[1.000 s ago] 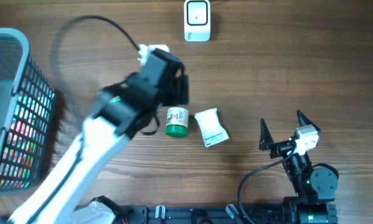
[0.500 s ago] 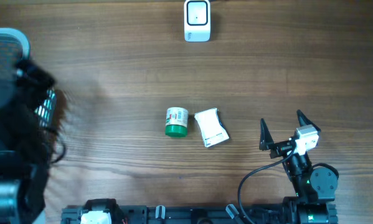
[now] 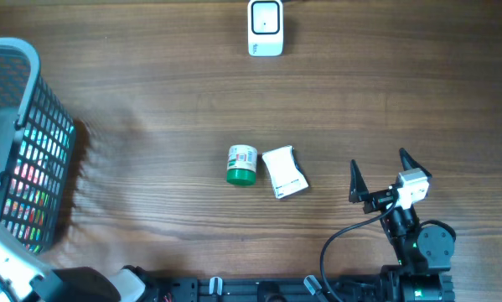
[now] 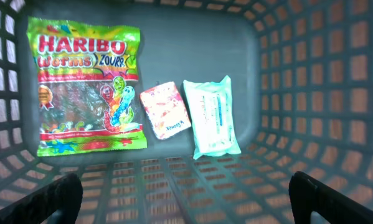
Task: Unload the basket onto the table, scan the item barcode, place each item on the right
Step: 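Release the jar on the table and move the left gripper back to the basket, then grasp the small red-white box in the basket with the left gripper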
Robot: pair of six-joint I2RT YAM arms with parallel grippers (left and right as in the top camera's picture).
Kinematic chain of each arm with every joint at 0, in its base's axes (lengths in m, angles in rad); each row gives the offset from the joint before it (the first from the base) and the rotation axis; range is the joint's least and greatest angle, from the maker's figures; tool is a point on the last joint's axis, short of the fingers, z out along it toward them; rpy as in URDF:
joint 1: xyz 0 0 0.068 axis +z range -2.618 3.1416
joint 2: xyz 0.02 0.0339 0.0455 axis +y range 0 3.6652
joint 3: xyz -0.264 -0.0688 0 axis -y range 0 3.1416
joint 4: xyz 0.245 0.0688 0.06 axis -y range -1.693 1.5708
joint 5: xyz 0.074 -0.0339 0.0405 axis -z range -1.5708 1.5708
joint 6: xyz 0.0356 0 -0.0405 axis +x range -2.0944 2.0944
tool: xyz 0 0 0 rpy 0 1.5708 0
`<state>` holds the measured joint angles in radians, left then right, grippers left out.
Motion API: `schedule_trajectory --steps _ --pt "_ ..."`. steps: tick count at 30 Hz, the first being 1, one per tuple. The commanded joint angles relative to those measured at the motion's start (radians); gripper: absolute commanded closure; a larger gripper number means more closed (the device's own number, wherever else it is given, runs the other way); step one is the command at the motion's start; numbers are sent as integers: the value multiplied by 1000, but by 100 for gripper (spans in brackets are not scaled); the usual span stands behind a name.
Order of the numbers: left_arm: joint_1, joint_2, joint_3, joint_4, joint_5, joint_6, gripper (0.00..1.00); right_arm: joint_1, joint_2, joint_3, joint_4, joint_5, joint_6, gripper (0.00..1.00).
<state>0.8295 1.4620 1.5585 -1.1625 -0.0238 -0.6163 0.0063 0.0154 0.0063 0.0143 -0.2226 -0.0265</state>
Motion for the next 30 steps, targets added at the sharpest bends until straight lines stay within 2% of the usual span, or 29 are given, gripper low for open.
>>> schedule_trajectory --steps 1,6,9,19,24,28,30 --pt "12 62 4 66 54 -47 0 6 -4 -1 2 18 6 0" --pt "18 140 3 154 39 -51 0 6 -4 -1 2 18 6 0" --pt "18 184 3 188 37 -102 0 6 -4 -1 3 18 7 0" --pt "17 410 3 198 -23 -227 1 6 -4 -1 2 18 7 0" --pt "17 498 3 180 -42 -365 6 6 -4 -1 2 18 7 0" --pt "9 536 3 175 -47 -372 13 6 -4 -1 2 18 7 0" --pt "5 550 3 156 -81 -410 14 6 -4 -1 2 18 6 0"
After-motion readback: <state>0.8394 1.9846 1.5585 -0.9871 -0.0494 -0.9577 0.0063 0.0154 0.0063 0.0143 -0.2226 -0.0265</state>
